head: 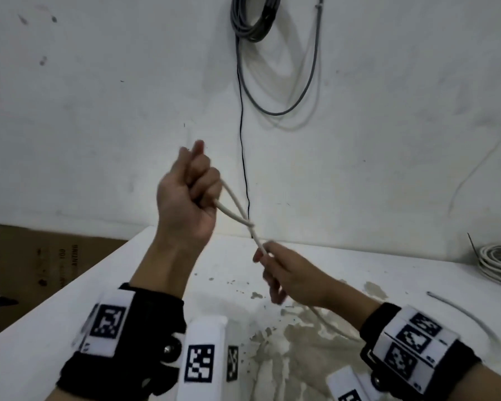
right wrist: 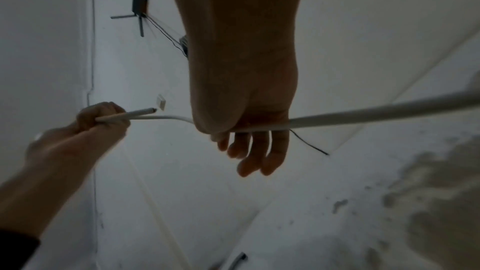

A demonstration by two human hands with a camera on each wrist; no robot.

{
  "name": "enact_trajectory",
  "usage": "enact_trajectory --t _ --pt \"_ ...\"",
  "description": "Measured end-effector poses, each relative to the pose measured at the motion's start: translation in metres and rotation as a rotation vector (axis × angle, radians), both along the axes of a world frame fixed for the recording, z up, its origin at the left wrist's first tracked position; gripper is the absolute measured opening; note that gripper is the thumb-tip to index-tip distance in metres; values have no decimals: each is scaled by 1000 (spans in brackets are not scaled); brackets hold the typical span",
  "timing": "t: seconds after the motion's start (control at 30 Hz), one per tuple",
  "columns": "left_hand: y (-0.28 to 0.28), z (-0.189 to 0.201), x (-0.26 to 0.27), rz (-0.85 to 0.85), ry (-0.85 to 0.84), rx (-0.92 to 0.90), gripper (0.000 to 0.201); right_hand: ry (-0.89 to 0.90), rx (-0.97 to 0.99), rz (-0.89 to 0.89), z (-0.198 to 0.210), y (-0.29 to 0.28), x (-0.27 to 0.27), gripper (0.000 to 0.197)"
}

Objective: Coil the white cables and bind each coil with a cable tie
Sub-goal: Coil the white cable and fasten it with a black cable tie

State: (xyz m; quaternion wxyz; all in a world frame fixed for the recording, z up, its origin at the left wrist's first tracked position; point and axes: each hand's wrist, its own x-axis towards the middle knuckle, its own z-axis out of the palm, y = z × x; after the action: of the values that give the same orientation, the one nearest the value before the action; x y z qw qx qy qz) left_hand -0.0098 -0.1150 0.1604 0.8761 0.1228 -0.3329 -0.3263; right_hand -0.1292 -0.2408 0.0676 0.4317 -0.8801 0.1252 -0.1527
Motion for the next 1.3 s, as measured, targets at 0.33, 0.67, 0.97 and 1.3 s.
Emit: enact_trajectory --t 0.33,0.67,0.97,1.3 --pt "-12 -31 3 623 -781 369 44 -44 -748 -86 -7 -6 -30 39" --pt "-19 -57 -10 821 -1764 857 95 -156 -1082 -104 32 -18 -44 37" --pt "-11 -60 -7 -53 -1221 891 36 -258 -1007 -94 53 -17 -52 44" --pt "-6 -53 7 -612 -702 500 24 -103 -38 117 68 3 -56 28"
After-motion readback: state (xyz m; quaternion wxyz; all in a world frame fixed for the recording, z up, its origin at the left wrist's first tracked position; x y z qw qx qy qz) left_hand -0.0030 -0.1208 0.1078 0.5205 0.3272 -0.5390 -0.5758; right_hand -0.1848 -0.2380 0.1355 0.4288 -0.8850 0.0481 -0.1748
